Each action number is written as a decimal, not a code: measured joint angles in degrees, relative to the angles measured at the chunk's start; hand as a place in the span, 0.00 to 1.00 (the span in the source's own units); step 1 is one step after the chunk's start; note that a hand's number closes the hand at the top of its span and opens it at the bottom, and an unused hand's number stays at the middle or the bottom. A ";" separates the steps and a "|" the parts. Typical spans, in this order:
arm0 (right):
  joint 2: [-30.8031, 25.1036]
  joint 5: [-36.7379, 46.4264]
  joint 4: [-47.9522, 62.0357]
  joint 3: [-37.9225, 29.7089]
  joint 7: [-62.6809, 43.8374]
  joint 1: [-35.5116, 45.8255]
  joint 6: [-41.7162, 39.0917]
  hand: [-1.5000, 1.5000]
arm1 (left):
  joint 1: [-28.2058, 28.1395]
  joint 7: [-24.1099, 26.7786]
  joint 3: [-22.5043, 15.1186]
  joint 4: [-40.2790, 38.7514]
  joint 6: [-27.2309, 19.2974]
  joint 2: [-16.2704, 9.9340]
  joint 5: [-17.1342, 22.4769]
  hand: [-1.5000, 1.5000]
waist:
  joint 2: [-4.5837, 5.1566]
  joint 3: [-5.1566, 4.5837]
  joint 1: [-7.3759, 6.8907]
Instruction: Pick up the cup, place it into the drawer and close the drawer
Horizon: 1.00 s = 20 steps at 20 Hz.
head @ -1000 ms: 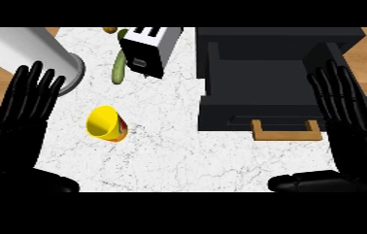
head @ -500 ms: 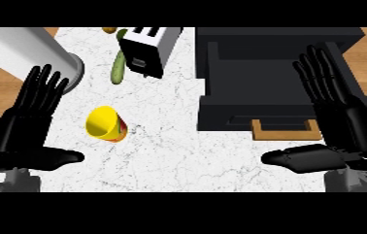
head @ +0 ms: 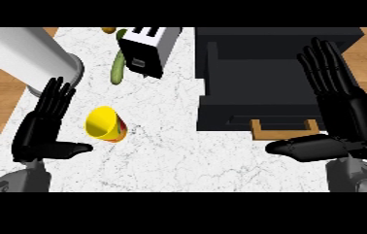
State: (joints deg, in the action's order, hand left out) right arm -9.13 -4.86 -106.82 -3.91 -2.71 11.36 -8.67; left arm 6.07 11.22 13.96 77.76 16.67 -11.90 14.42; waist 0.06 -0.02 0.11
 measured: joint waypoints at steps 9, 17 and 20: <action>-0.15 0.00 -1.08 -0.46 -1.59 0.99 -0.27 0.00 | 4.16 13.71 1.70 -21.98 1.88 -2.20 -5.44 0.00 | 0.04 -0.03 0.19; -0.51 -0.18 -1.10 -1.34 -3.19 2.70 -0.16 0.00 | 11.57 27.68 2.70 -44.12 1.17 -4.39 -10.50 0.00 | 0.12 -0.07 0.46; -0.29 -0.12 -0.87 -1.08 -3.42 3.10 -0.19 0.00 | 15.01 32.72 2.95 -51.59 0.24 -4.52 -11.98 0.00 | 0.20 -0.09 0.64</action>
State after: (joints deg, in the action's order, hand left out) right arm -9.41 -4.98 -107.70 -4.98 -6.13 14.46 -8.86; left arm 21.08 43.94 16.92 26.18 16.91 -16.42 2.44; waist 0.26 -0.10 0.75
